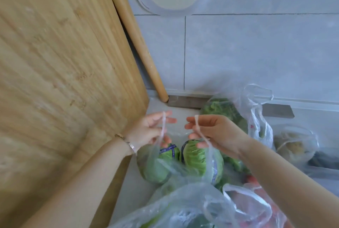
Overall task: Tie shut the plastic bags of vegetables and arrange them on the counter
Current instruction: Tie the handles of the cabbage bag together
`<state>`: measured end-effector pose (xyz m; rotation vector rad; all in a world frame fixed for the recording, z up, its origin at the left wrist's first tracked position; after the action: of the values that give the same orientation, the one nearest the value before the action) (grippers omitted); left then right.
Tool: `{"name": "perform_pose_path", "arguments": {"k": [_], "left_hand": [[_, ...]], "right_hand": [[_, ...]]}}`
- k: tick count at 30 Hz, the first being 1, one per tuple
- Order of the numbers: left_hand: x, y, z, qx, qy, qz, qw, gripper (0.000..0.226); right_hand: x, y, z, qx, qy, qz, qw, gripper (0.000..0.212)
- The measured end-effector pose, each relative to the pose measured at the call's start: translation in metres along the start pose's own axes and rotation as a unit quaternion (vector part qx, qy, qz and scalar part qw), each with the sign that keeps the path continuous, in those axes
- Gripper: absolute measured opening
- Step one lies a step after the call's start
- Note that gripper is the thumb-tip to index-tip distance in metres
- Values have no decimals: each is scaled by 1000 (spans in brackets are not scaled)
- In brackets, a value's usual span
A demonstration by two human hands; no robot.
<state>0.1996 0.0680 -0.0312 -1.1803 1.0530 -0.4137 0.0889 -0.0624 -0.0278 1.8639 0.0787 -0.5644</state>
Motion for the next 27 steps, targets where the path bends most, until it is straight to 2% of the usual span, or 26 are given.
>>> {"name": "perform_pose_path", "arguments": {"k": [2, 6, 8, 10, 12, 14, 16, 18, 20, 22, 24, 27], "left_hand": [[10, 10, -11, 49, 29, 4, 998, 57], [29, 17, -13, 89, 25, -22, 996, 57], [36, 21, -12, 100, 56, -28, 993, 65], [42, 22, -12, 95, 88, -35, 991, 67], [47, 22, -12, 82, 104, -44, 990, 70], [48, 22, -15, 103, 120, -62, 985, 80], [47, 23, -18, 161, 124, -84, 975, 85], [48, 22, -19, 222, 103, -89, 965, 65], [49, 25, -17, 255, 73, -85, 961, 30], [46, 33, -13, 238, 45, -87, 966, 2], [44, 48, 0, 213, 17, -76, 974, 25], [35, 71, 23, 93, -43, -28, 994, 33]], "right_hand": [[10, -4, -4, -54, 41, -45, 997, 12], [31, -5, -8, -164, 86, -84, 979, 17], [40, -6, -10, -179, 76, -87, 977, 26], [46, -9, -12, -140, 71, -87, 984, 31], [48, -10, -16, -132, 73, -82, 985, 20], [46, -11, -18, -187, 79, -80, 976, 9], [44, -9, -21, -250, 92, -67, 962, 9], [43, -9, -18, -279, 72, -60, 956, 17], [46, -14, -10, -291, 31, -62, 954, 27], [48, -25, 2, -292, -12, -71, 954, 39], [48, -43, 16, -249, -54, -110, 961, 41], [40, -79, 38, -92, -106, -209, 968, 35]]}}
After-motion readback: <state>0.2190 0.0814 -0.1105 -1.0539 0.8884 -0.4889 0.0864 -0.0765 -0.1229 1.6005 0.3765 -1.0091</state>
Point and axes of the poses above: each hand's wrist, its own x-axis towards the middle knuckle, its own z-axis out of the back of the hand, y = z × x, the point moved 4 cm from there along x, towards the middle knuckle, and after that the axes turned 3 degrees about z, right-handed, at the moved point
